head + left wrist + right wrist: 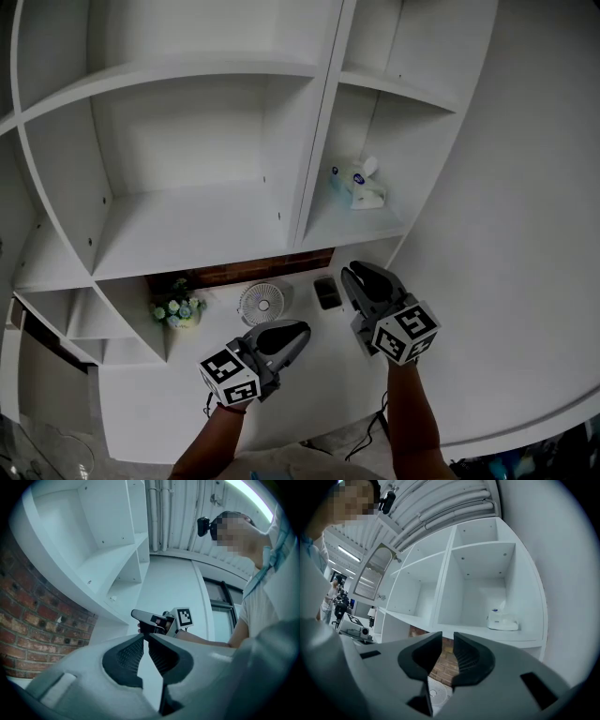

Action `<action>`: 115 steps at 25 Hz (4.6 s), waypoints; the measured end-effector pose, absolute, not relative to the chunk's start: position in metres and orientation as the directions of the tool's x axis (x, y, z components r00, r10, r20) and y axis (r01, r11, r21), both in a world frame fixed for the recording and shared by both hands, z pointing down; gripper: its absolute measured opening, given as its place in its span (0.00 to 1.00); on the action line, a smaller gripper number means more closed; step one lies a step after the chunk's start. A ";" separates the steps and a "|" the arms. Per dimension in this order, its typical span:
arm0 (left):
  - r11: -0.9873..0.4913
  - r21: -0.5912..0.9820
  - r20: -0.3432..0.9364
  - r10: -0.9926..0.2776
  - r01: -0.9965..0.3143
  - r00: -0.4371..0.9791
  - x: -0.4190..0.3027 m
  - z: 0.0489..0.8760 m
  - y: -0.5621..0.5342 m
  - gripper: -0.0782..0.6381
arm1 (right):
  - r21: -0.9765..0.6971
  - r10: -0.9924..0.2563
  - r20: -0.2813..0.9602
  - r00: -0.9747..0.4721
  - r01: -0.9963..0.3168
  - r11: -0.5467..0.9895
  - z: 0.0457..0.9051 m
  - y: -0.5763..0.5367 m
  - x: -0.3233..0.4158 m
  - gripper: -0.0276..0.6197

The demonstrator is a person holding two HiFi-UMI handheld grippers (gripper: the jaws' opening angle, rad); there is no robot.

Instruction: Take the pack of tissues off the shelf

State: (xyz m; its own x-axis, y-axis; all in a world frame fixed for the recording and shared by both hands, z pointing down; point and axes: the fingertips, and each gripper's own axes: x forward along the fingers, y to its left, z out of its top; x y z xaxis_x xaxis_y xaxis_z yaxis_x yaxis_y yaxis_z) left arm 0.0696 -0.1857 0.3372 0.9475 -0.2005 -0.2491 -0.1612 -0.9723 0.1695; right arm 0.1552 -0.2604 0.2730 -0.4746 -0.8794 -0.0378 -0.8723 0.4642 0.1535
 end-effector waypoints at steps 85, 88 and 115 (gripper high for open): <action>-0.969 0.214 -0.232 -0.177 -0.127 0.956 0.045 0.358 -0.233 0.16 | 0.375 -0.989 0.133 0.058 -0.927 -0.004 0.209 -0.421 0.230 0.07; -0.969 0.212 -0.230 -0.173 -0.124 0.958 0.046 0.357 -0.231 0.16 | 0.360 -0.991 0.125 0.053 -0.933 -0.005 0.208 -0.417 0.229 0.07; -0.976 0.190 -0.175 -0.138 -0.104 0.975 0.066 0.355 -0.200 0.17 | 0.267 -0.995 -0.095 -0.042 -0.964 0.015 0.182 -0.298 0.217 0.07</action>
State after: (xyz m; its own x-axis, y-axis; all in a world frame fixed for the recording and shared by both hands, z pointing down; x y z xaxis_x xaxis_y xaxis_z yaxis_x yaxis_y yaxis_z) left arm 0.0661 -0.1995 0.3555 0.9749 -0.1376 -0.1748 -0.1037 -0.9762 0.1905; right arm 0.2173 -0.2976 0.1822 -0.0417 -0.9946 -0.0946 -0.9635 0.0150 0.2671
